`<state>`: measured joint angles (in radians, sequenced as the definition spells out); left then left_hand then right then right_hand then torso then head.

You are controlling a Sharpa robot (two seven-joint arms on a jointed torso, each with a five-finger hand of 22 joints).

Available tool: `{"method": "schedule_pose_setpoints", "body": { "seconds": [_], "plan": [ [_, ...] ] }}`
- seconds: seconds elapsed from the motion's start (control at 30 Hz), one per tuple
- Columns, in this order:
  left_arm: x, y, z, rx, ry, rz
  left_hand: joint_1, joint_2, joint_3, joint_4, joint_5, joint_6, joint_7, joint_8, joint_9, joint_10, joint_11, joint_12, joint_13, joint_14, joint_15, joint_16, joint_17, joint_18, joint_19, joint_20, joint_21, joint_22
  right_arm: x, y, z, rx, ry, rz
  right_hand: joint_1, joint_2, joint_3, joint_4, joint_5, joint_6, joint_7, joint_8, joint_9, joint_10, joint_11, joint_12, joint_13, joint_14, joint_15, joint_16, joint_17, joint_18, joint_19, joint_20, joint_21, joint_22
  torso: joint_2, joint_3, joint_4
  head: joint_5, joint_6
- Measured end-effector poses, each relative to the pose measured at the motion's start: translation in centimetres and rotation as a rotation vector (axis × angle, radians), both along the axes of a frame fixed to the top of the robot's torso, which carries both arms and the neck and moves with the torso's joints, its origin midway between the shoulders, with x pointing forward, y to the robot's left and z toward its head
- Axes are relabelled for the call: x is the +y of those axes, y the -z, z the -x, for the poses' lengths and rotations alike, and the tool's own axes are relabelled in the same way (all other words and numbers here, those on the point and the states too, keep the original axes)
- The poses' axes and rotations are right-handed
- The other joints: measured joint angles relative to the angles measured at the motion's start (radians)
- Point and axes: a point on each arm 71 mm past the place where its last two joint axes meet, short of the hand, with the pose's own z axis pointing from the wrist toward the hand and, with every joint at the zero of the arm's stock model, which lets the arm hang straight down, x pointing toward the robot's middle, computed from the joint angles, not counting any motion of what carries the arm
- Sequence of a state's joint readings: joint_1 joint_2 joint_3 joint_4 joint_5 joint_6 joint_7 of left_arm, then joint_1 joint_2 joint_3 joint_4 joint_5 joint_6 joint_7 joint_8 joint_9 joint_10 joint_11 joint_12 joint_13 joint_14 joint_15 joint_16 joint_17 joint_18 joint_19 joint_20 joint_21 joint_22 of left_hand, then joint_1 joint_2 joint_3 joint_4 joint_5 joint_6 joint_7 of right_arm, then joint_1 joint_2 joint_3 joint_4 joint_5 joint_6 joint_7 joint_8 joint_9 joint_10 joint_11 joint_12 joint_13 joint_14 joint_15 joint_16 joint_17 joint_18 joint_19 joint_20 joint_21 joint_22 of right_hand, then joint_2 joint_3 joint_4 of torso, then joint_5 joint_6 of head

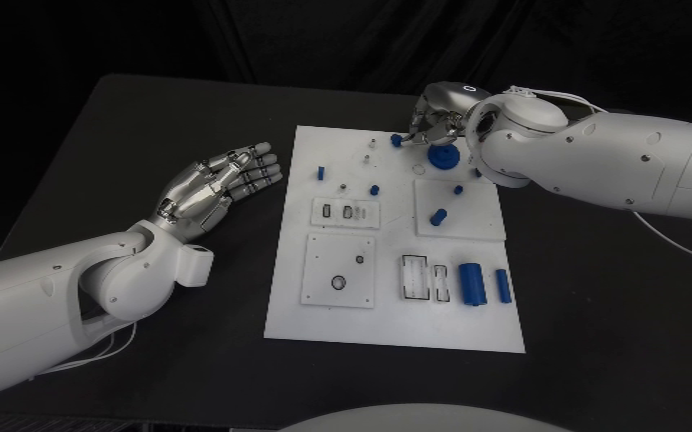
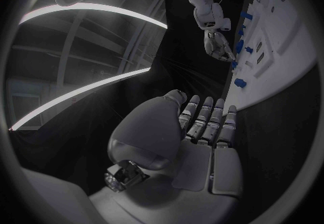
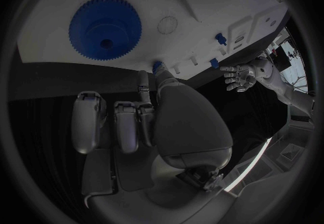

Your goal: Assemble the parts on the task board

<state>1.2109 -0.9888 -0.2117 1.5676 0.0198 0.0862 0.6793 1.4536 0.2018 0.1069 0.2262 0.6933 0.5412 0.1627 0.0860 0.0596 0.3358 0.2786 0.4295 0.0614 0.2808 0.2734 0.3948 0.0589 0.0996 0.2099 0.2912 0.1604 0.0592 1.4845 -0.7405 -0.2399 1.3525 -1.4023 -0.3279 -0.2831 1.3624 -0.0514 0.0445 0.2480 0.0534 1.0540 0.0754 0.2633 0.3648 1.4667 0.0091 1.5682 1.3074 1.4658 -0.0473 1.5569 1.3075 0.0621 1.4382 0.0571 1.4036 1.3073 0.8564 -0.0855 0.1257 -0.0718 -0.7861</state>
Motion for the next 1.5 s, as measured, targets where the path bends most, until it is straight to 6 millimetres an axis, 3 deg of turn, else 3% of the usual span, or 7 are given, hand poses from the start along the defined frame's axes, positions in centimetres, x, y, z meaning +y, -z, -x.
{"method": "schedule_pose_setpoints", "body": {
  "seconds": [0.37, 0.67, 1.2, 1.37, 1.5],
  "plan": [
    [0.01, 0.01, -0.01, 0.000, 0.000, 0.000, 0.000, 0.000, 0.000, 0.000, 0.000, 0.000, 0.000, 0.000, 0.000, 0.000, 0.000, 0.000, 0.000, 0.000, 0.000, 0.000, 0.000, 0.000, 0.000, 0.000, 0.000, 0.000, -0.07, 0.10, 0.20, 0.008, -0.003, 0.002, 0.013, -0.002, 0.001, -0.007, 0.000, 0.000, 0.000, 0.004, 0.005, 0.000, 0.000, 0.000, 0.000, 0.000, 0.000, 0.000, 0.000, 0.000, 0.000, 0.000, -0.003, 0.000, 0.000, 0.0004, -0.0004, 0.000, -0.003],
    [0.06, 0.01, 0.00, 0.000, 0.000, 0.000, 0.000, 0.000, 0.000, 0.000, 0.000, 0.000, 0.000, 0.000, 0.000, 0.000, 0.000, 0.000, 0.000, 0.000, 0.000, 0.000, 0.000, 0.000, 0.000, 0.000, 0.000, 0.000, -0.39, -0.07, 0.49, -0.012, -0.008, -0.018, -0.021, -0.014, -0.018, 0.032, 0.000, 0.000, 0.000, 0.004, 0.012, 0.000, 0.000, 0.000, 0.000, 0.000, 0.000, 0.000, 0.000, 0.000, 0.000, 0.000, -0.004, 0.001, 0.000, 0.0003, -0.0006, 0.003, -0.002],
    [0.05, 0.03, -0.05, 0.000, 0.000, 0.000, 0.000, 0.000, 0.000, 0.000, 0.000, 0.000, 0.000, 0.000, 0.000, 0.000, 0.000, 0.000, 0.001, 0.000, 0.000, 0.000, 0.000, 0.000, 0.000, 0.000, 0.000, 0.000, -0.17, -0.51, -0.05, -0.058, -0.003, -0.058, -0.056, 0.013, -0.021, 0.038, 0.000, 0.000, 0.000, 0.004, 0.017, 0.000, 0.000, 0.000, 0.000, 0.000, 0.000, -0.011, 0.000, 0.000, -0.012, -0.001, -0.020, 0.001, 0.000, 0.0001, 0.0004, 0.003, -0.005],
    [0.01, 0.03, -0.05, 0.000, 0.001, 0.000, 0.000, 0.000, 0.000, 0.000, 0.000, 0.000, 0.000, 0.000, 0.000, 0.000, 0.000, 0.000, 0.001, 0.000, 0.000, 0.000, 0.000, 0.000, 0.000, 0.000, 0.000, 0.000, 0.01, -0.52, -0.24, -0.058, -0.002, -0.058, -0.056, 0.013, -0.015, 0.032, 0.000, 0.021, -0.013, 0.027, 0.044, -0.001, -0.009, 0.000, 0.000, 0.001, -0.009, -0.011, 0.000, 0.000, -0.012, -0.002, -0.021, 0.000, 0.000, 0.0004, 0.0007, -0.002, -0.007],
    [0.00, 0.04, -0.05, 0.000, 0.001, 0.001, 0.000, 0.000, 0.000, 0.000, 0.000, 0.000, 0.000, 0.000, 0.000, 0.000, 0.000, 0.000, 0.001, 0.000, 0.000, 0.000, 0.000, 0.000, 0.000, 0.000, 0.000, 0.000, 0.21, -0.51, -0.32, -0.056, -0.004, -0.058, -0.044, 0.016, -0.018, 0.029, 0.000, 0.022, -0.014, 0.048, 0.077, -0.002, -0.009, 0.000, 0.000, -0.002, -0.012, -0.011, 0.000, 0.000, -0.016, -0.005, -0.026, 0.000, 0.001, 0.0003, 0.0009, -0.003, -0.008]
  ]
}}
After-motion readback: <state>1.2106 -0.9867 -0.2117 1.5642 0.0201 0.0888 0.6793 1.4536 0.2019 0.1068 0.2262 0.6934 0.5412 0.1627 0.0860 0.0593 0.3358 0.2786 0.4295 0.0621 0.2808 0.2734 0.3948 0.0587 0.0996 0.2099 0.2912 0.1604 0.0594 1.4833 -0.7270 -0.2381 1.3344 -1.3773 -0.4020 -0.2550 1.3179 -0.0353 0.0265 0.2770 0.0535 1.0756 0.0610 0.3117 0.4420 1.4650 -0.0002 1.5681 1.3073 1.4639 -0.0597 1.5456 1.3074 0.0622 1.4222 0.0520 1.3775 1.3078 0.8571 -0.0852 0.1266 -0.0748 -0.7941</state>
